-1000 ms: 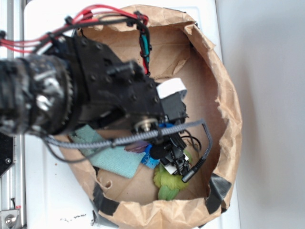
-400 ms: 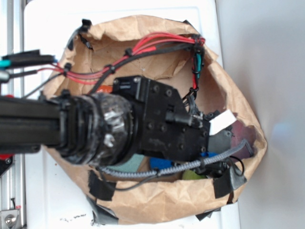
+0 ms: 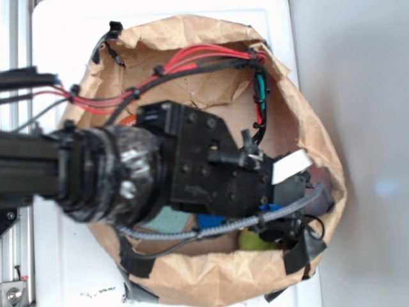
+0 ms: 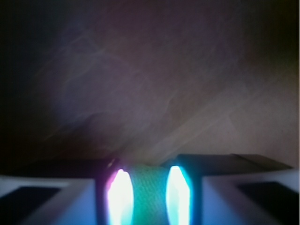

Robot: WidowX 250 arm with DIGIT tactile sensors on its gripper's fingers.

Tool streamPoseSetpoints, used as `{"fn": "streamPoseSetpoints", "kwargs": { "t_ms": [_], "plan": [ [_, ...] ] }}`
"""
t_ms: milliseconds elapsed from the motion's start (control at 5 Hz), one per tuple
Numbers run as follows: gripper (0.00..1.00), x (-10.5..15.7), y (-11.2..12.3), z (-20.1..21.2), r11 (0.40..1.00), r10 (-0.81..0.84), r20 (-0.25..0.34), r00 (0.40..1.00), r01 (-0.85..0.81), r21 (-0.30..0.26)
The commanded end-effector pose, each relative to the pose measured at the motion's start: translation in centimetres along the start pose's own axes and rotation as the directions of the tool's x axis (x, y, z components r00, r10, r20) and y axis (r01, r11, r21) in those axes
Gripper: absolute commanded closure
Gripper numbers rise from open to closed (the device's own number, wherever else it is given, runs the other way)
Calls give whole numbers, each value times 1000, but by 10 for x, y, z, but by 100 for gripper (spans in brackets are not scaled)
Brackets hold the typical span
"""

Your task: Grab the blue sponge.

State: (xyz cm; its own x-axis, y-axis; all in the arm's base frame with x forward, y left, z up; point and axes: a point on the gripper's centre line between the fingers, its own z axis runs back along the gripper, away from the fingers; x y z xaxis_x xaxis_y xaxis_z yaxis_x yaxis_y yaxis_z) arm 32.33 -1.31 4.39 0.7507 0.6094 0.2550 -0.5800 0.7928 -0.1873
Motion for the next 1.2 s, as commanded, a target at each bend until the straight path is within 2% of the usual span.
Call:
{"fn": "streamPoseSetpoints", "kwargs": {
  "t_ms": [0,200,400,800,1000],
  "plan": [
    [100,10,14,35,997,-15,31,999,17,-69],
    [0,14,19,44,997,-6,0,1000,6,-82],
    [0,22,26,50,992,-10,-29,1000,6,-128],
    [0,12,25,38,992,-56,-15,998,54,-116],
    [0,6,21,33,979,-131,25,991,134,-155]
  ]
}}
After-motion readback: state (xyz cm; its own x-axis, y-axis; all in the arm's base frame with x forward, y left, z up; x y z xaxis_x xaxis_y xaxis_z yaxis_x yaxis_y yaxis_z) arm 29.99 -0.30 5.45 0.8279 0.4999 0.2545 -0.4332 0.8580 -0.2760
